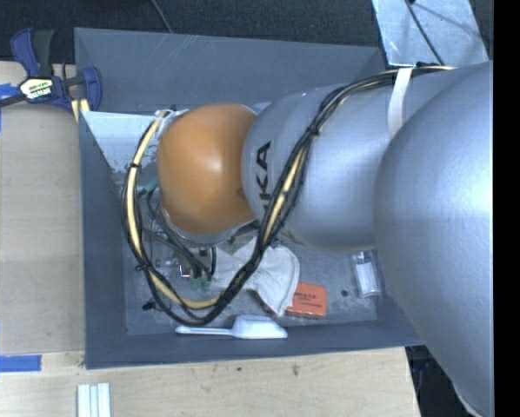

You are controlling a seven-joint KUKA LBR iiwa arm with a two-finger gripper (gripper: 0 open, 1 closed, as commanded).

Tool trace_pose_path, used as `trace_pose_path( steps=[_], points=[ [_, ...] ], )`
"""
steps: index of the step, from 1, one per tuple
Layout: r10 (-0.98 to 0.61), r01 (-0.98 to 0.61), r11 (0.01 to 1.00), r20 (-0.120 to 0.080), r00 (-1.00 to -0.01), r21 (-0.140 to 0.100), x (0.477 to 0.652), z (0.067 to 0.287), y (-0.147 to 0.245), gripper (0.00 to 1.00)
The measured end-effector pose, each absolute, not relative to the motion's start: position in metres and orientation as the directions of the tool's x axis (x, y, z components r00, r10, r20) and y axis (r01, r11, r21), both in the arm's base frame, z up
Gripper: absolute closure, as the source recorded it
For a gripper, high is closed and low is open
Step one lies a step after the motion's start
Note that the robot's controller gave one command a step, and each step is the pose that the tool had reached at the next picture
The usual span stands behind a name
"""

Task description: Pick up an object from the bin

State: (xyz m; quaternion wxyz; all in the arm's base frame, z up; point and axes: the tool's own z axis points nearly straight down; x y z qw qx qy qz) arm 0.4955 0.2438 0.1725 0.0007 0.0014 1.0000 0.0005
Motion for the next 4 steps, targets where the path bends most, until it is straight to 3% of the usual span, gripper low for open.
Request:
trace_pose_path(
  steps=[1,2,3,4],
  points=[
    [0.003,0.003,1.000,-0.001,-1.000,0.001,0.496,0.172,0.244,0.00],
    [-0.063,-0.063,0.998,0.001,-0.998,0.000,0.541,0.211,0.240,0.00],
    [0.039,0.039,0.999,-0.006,-0.999,0.002,0.546,0.220,0.199,0.00],
    [0.070,0.070,0.998,-0.009,-0.997,0.003,0.556,0.164,0.181,0.00]
  ],
)
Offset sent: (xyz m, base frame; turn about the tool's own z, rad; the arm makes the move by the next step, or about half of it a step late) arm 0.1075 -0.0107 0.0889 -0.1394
